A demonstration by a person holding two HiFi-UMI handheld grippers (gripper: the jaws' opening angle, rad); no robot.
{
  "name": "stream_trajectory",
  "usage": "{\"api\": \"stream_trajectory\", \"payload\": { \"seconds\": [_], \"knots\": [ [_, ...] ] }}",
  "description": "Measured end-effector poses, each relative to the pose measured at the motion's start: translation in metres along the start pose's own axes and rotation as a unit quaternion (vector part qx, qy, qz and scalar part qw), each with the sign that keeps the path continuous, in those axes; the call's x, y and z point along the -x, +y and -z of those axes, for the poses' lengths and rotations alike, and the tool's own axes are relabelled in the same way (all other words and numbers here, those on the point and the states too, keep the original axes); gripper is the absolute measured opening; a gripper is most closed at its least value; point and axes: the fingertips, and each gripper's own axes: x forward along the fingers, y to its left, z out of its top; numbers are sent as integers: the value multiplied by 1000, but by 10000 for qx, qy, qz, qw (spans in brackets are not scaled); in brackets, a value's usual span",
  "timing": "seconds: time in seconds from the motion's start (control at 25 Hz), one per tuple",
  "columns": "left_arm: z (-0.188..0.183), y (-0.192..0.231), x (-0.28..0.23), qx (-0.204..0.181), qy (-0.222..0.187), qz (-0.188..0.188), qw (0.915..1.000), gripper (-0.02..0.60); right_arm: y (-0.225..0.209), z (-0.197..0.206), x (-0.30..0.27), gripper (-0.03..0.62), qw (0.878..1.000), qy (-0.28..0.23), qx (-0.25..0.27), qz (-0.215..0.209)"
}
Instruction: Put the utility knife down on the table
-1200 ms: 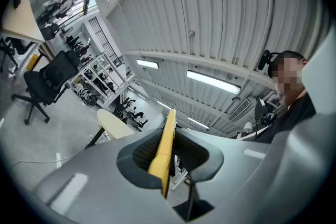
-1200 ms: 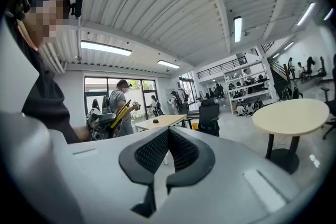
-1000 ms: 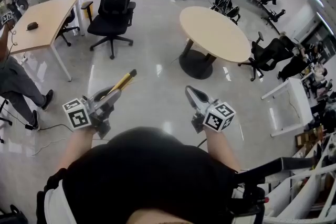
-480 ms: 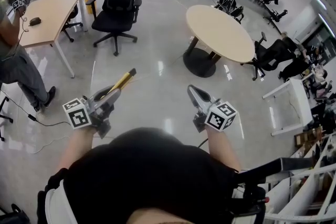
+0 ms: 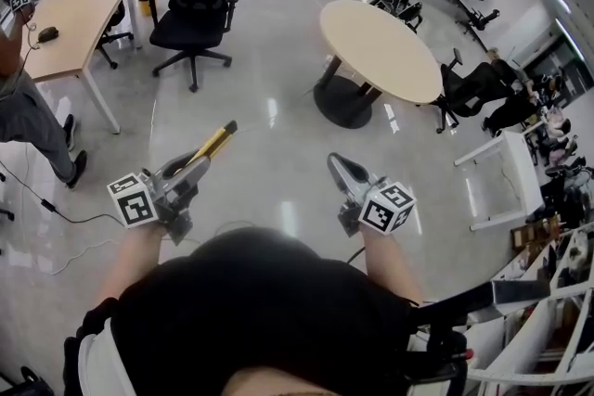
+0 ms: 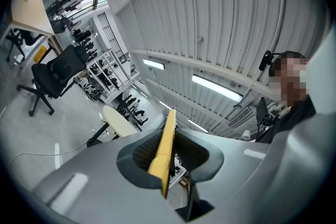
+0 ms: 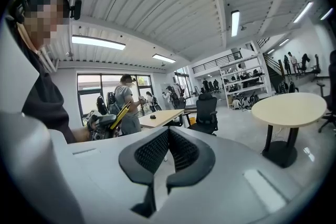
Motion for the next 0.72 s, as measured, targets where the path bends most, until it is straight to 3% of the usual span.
{"api": "stream_trajectory", "payload": {
  "seconds": [0.28, 0.72],
  "knots": [
    [15, -2, -59, -108, 124, -179, 9997, 74, -63, -5, 15, 15, 9996, -135, -174, -166],
    [39, -29, -225, -351, 94, -149, 9992, 74, -213, -55, 73, 15, 9983, -468, -56, -351]
  ]
}}
